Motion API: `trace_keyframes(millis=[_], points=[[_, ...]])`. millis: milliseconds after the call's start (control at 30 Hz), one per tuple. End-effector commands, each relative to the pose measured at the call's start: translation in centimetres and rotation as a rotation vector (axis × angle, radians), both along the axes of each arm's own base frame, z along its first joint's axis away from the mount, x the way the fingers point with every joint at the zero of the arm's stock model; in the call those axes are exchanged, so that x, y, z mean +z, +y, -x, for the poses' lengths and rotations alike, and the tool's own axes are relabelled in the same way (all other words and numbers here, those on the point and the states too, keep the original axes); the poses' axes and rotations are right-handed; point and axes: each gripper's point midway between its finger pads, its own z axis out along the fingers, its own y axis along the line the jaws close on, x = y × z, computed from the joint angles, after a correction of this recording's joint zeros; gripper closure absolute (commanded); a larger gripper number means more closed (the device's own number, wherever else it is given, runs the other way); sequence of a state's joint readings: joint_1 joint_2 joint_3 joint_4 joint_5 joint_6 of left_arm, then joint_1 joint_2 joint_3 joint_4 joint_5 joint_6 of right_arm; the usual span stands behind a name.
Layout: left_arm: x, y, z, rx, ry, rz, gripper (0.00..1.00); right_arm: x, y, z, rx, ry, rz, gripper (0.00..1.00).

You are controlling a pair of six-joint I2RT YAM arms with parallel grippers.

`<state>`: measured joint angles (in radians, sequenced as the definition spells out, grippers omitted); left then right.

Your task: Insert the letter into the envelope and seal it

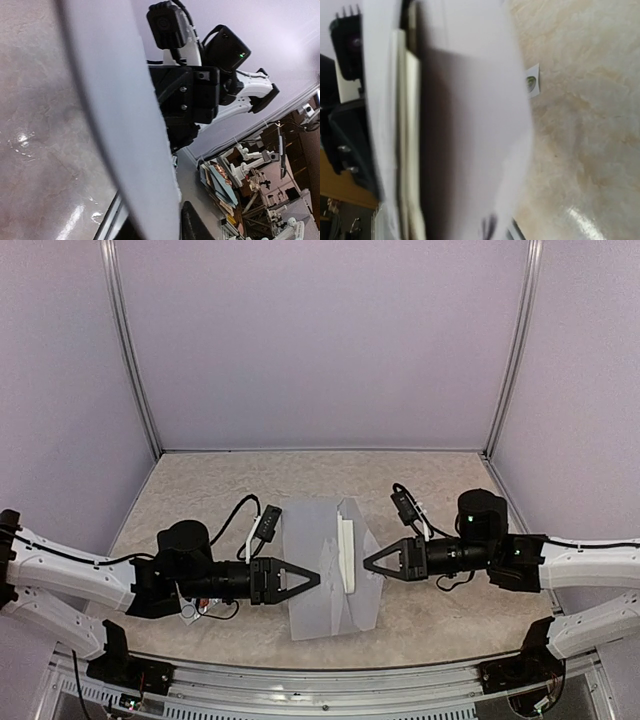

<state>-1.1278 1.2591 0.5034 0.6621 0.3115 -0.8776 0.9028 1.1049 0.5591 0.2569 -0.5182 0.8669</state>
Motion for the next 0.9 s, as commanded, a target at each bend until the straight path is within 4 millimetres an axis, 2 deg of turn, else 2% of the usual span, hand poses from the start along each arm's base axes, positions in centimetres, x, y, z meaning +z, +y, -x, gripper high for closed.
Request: trace_keyframes(millis=[0, 67, 167, 300, 400, 500, 567, 733, 867], points=[[0.0, -0.5, -0.9, 0.041, -0.012, -0.017, 1.0, 2.6, 0.3, -0.2, -0.007, -0.069, -0.046, 0.84], [-0.2, -0.3, -0.7, 0.037, -0.017, -0.021, 1.0, 2.5, -0.7, -1.4, -0.096, -0.066, -0.028, 0.57], [0.3, 0.0, -0.3, 0.023, -0.028, -0.004, 1.0, 2.6, -3.3, -3.3, -0.244, -0.045, -0.036, 0.31], [1.3, 0.2, 0.4, -0.009, -0.049, 0.021, 1.0, -0.3, -7.3, -5.4, -0.436, 0.055, 0.014, 0.17], [2.0, 0.2, 1.2, -0.048, -0.055, 0.041, 1.0, -3.0, -8.7, -5.7, -0.488, 0.13, 0.086, 0.14], [2.5, -0.1, 1.7, -0.083, -0.058, 0.051, 1.0, -4.0, -8.0, -5.3, -0.436, 0.138, 0.121, 0.14], [2.7, -0.4, 2.0, -0.102, -0.061, 0.054, 1.0, -3.5, -6.7, -4.7, -0.342, 0.11, 0.1, 0.15], [2.3, -0.9, 1.6, -0.091, -0.055, 0.039, 1.0, 0.6, -2.5, -1.3, -0.046, -0.015, -0.027, 0.15], [1.9, -1.1, 1.2, -0.069, -0.046, 0.029, 1.0, 3.9, -0.7, 1.7, 0.119, -0.086, -0.155, 0.11]])
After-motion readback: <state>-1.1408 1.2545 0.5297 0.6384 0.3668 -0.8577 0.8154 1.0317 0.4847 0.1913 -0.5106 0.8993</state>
